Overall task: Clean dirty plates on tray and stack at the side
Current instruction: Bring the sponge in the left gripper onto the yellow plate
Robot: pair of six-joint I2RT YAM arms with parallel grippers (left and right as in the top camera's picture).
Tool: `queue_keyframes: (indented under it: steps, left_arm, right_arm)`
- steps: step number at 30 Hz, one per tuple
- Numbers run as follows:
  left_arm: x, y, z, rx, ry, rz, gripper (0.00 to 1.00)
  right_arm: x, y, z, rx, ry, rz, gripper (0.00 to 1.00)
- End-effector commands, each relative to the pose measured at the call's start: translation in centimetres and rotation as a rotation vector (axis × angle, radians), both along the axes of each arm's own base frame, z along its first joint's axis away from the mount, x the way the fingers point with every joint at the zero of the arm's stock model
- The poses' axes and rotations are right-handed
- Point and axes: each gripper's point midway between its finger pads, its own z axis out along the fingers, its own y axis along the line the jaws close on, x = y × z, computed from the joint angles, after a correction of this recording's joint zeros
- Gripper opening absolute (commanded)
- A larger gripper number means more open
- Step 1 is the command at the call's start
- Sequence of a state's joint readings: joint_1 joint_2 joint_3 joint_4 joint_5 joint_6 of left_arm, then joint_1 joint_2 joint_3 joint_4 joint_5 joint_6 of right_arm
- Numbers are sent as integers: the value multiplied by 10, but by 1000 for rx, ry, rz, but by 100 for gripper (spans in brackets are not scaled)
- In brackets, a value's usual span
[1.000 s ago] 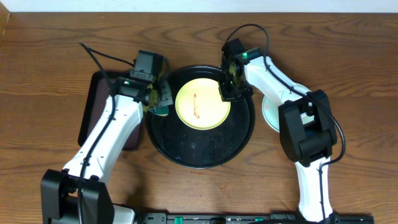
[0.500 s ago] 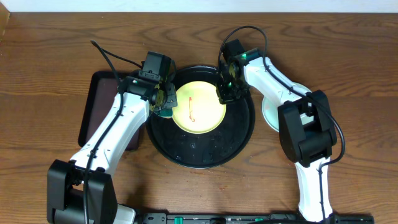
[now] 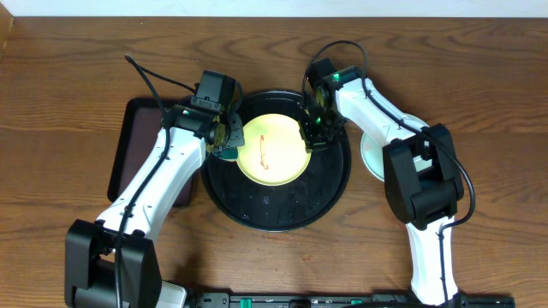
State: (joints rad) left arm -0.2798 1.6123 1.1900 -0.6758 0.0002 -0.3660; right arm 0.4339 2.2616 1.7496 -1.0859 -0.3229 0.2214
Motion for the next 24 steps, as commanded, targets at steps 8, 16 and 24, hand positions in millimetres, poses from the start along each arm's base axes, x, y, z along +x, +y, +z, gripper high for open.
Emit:
queue_keyframes:
  steps: [8,16,24]
  left_arm:
    - [5,-3,4,5,-20,-9,8]
    - [0,-17,2,6,-15,-48,8]
    - [-8,-40,-36,37,78,-112,7]
  right_arm:
    - [15,19,4,-45,-104,-80,16]
    - [13,27,4,-39,-131,-16,1]
    - [9,33,4,-34,-141,30,1]
